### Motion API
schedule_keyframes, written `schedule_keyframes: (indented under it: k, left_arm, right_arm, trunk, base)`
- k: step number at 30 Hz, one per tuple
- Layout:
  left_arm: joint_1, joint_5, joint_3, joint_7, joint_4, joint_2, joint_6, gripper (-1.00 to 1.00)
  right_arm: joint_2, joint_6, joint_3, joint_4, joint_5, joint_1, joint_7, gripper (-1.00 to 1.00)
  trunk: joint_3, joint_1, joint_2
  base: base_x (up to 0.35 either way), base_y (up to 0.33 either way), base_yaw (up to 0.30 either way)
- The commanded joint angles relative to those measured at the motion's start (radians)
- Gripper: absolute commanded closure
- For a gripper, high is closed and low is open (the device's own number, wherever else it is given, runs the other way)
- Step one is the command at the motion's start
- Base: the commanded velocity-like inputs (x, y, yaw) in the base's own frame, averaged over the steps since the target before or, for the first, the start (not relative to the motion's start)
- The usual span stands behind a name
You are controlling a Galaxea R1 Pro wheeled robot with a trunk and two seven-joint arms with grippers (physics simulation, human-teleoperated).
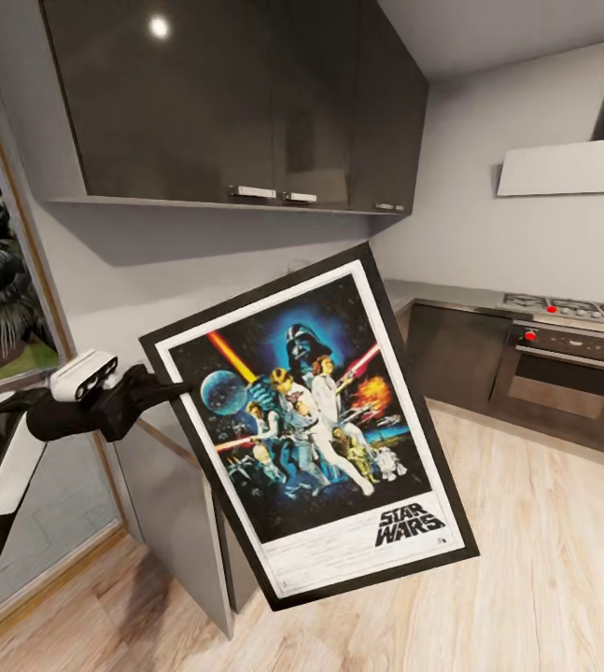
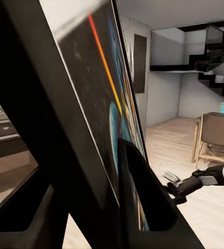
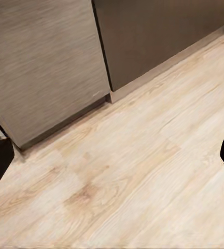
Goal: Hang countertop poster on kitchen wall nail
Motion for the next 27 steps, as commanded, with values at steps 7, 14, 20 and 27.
schedule_keyframes:
  k: [7,14,20,27]
  left_arm:
    - [0.000,-0.003,-0.001,0.011,0.023,-0.006,0.012,1.00]
    - [0.000,-0.003,-0.001,0.011,0.023,-0.006,0.012,1.00]
    - [0.004,-0.030,-0.013,-0.014,0.052,0.023,0.004,1.00]
    - [0.005,-0.342,-0.015,-0.191,0.093,0.099,-0.011,1.00]
  right_arm:
    - [-0.016,-0.028,-0.040,0.039,0.003,0.039,-0.021,-1.00]
    - [-0.016,-0.028,-0.079,0.079,0.003,0.039,-0.021,-1.00]
    - [-0.023,-0.010,-0.068,0.056,-0.026,0.016,-0.001,-1.00]
    - [-0.017,0.288,0.219,-0.177,-0.039,-0.199,0.004,-1.00]
  trunk:
    - [-0.001,0.000,-0.001]
    - [-0.001,0.000,-0.001]
    - [-0.001,0.000,-0.001]
    - [-0.001,0.000,-0.001]
  base:
    - [0.000,0.000,0.000]
    - [0.000,0.000,0.000]
    - [0.000,0.000,0.000]
    - [0.000,0.000,0.000]
